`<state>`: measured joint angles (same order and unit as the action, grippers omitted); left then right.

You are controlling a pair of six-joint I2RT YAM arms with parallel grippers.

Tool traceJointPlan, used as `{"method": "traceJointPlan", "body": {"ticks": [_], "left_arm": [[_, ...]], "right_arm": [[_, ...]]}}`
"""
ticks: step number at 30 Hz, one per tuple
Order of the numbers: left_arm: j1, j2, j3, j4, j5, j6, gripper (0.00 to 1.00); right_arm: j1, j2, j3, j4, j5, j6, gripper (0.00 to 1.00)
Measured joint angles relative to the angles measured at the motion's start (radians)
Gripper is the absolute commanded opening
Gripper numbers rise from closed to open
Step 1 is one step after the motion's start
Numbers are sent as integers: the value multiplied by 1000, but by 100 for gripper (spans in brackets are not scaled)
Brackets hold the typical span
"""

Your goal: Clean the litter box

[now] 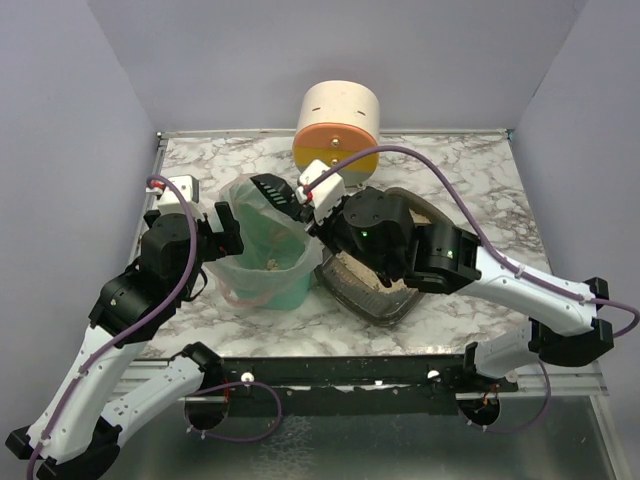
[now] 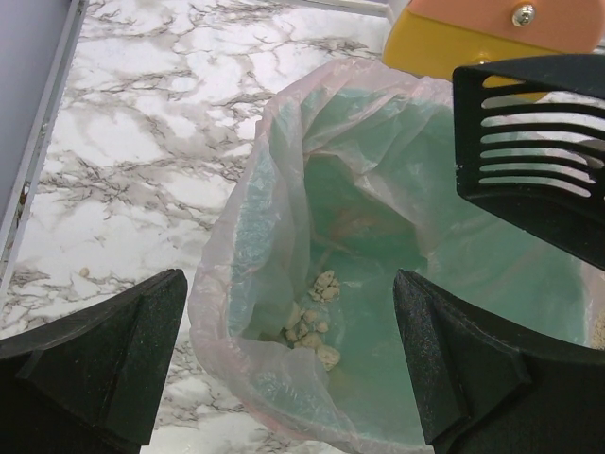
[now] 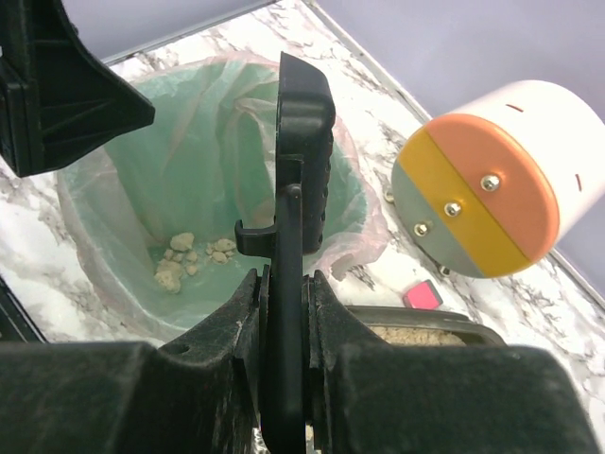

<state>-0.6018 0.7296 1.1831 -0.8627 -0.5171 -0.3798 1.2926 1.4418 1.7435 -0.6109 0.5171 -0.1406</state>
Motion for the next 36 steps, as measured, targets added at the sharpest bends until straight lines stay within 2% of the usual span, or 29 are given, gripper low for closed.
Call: {"method": "traceJointPlan", "body": {"ticks": [4, 10, 21, 28, 36], "left_arm": [[0, 0, 0, 0, 0, 0, 99], [0, 0, 0, 0, 1, 0, 99], [0, 38, 0, 1, 16, 0, 99], [0, 83, 39, 2, 94, -1, 99], [0, 167, 124, 38, 287, 0, 98]], "right_arm": [[2, -27, -11, 19, 27, 0, 0], [4, -151, -82, 88, 52, 49, 1], [4, -507, -331, 187, 172, 249, 1], [4, -655, -463, 144, 278, 398, 1], [4, -717, -558, -7, 377, 573, 1]]}}
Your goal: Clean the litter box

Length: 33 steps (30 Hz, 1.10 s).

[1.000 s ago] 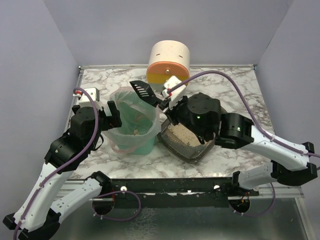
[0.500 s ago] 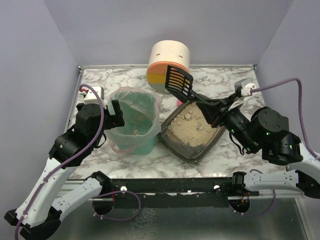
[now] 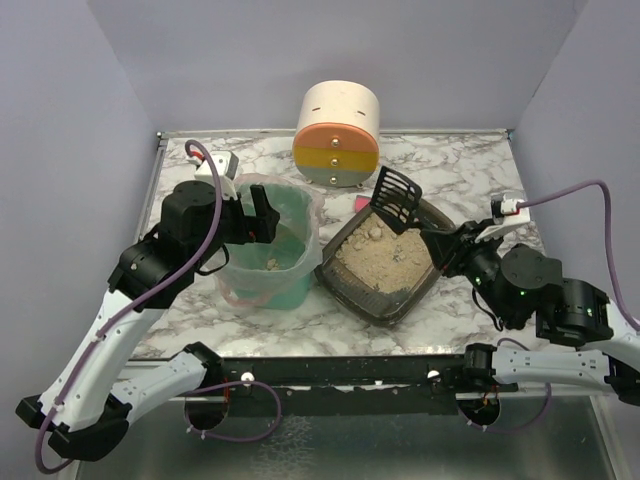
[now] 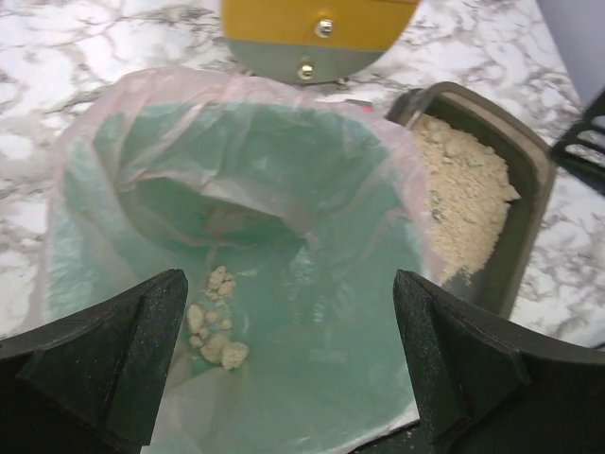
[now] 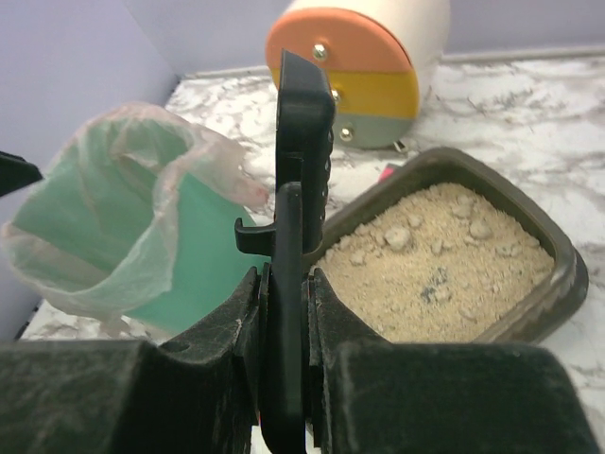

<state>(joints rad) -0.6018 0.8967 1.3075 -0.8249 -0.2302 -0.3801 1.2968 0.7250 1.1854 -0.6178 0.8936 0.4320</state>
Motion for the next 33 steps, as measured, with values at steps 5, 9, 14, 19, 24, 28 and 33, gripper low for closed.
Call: {"method": "traceJointPlan", "body": {"ticks": [5, 9, 14, 19, 24, 28, 33], "left_arm": [[0, 42, 25, 42, 136, -6, 95], [-2, 80, 27, 87, 245, -23, 94], [-42, 134, 35, 113, 315, -43, 92], [-136, 195, 87, 129, 311, -59, 91], [-340, 307, 172, 134, 202, -65, 91], [-465, 439, 273, 114, 50, -64, 91], [-513, 588, 356, 80, -124, -51, 91]], "right_arm": [[0, 3, -52, -100, 30, 131, 1], [0, 50, -87, -183, 35, 233, 1], [0, 124, -123, -224, 35, 303, 1], [0, 157, -146, -252, 36, 356, 1], [-8, 180, -149, -312, 55, 455, 1], [-28, 160, -178, -337, 82, 522, 1], [-52, 140, -205, -351, 96, 557, 1]]}}
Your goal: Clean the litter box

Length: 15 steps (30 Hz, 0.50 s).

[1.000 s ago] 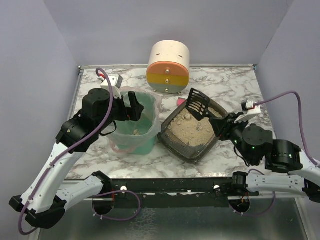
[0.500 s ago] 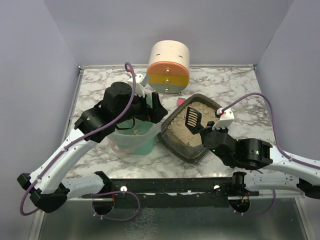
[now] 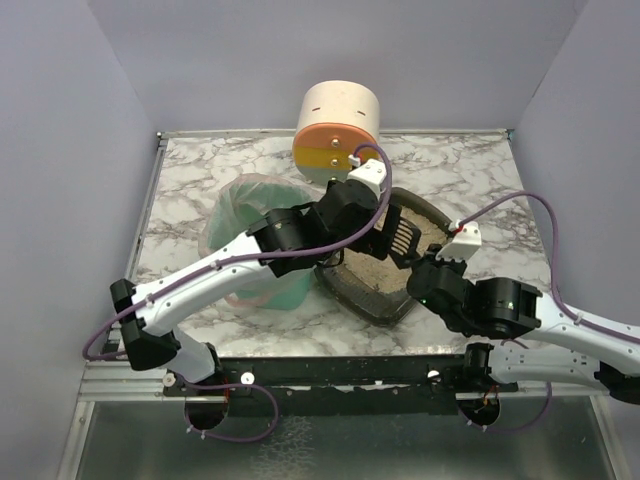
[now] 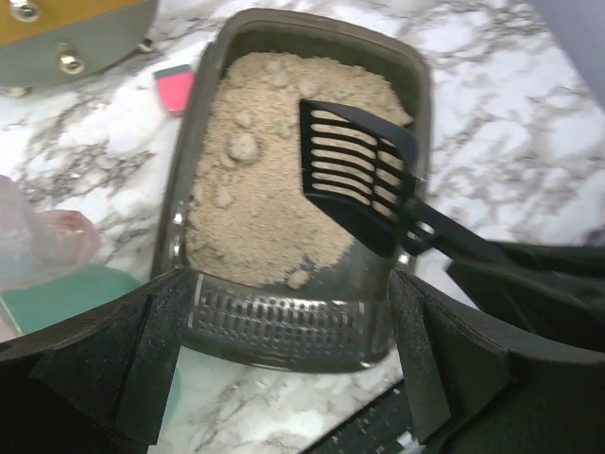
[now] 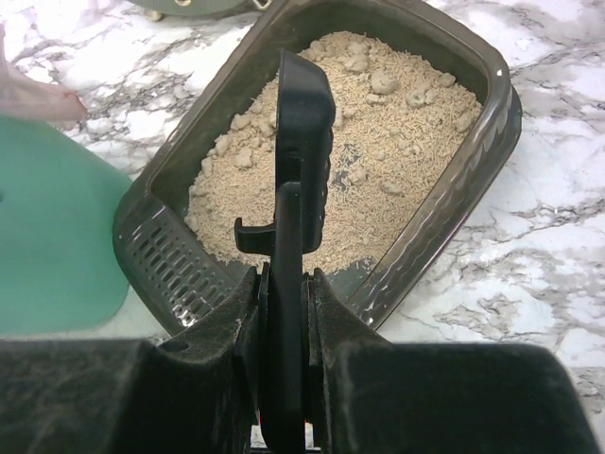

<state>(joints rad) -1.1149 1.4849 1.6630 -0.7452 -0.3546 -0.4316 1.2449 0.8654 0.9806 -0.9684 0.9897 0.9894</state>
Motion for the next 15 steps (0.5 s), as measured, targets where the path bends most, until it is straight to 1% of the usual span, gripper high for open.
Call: {"method": "traceJointPlan", "body": {"ticks": [4, 7, 10, 15], "left_arm": [[1, 94, 26, -12, -110, 34, 91], [11, 163, 32, -16, -159, 63, 86], [38, 224, 32, -24, -167, 86, 82], [126, 297, 32, -22, -159, 110, 74]], "right_arm": [[-2, -23, -1, -6, 14, 10, 1], [-2, -58, -1, -14, 23, 14, 1], [-3, -93, -1, -21, 27, 16, 1], [-3, -125, -5, -22, 32, 16, 1]]}}
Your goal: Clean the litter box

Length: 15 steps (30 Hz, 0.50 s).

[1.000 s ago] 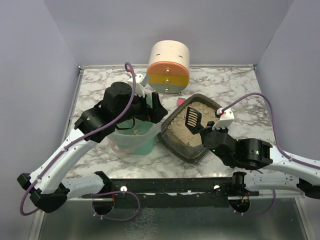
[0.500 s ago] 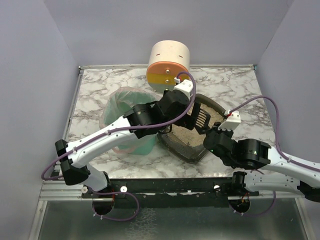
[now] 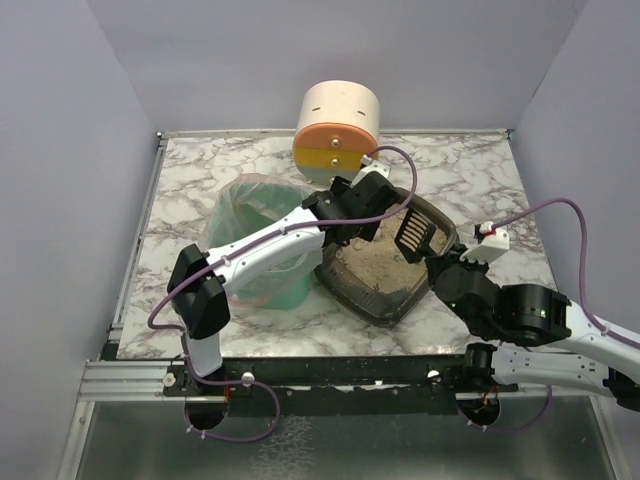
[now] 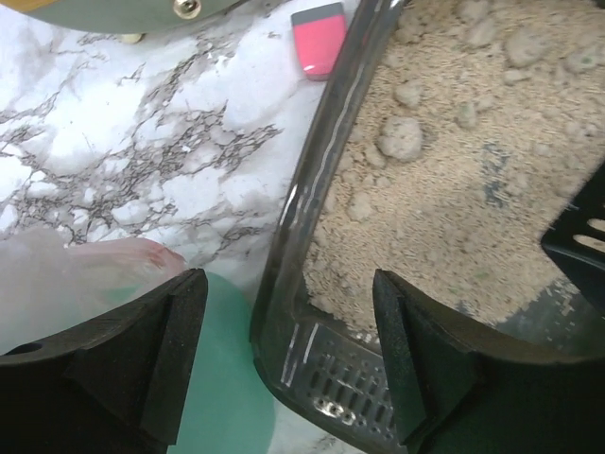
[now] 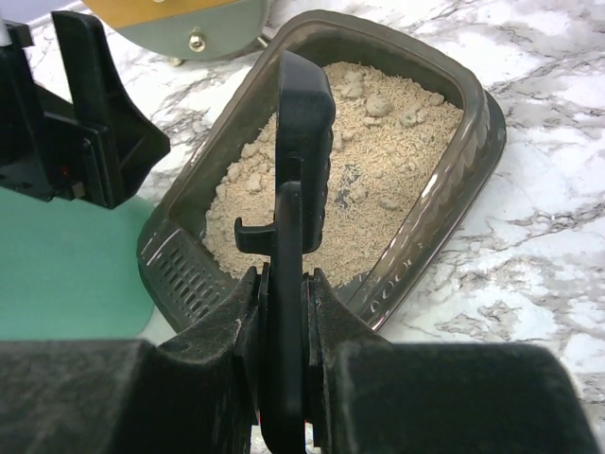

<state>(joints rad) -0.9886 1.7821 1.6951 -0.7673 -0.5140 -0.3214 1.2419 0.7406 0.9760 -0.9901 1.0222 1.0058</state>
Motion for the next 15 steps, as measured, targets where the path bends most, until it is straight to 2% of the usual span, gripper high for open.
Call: {"method": "traceJointPlan", "body": {"ticks": [9, 15], "left_arm": [[102, 86, -25, 30, 76, 7, 68], [116, 150, -31, 51, 124, 8, 64]], "right_arm": [[0, -3, -9, 0, 6, -4, 1], [0, -4, -9, 1, 12, -14, 1]]}}
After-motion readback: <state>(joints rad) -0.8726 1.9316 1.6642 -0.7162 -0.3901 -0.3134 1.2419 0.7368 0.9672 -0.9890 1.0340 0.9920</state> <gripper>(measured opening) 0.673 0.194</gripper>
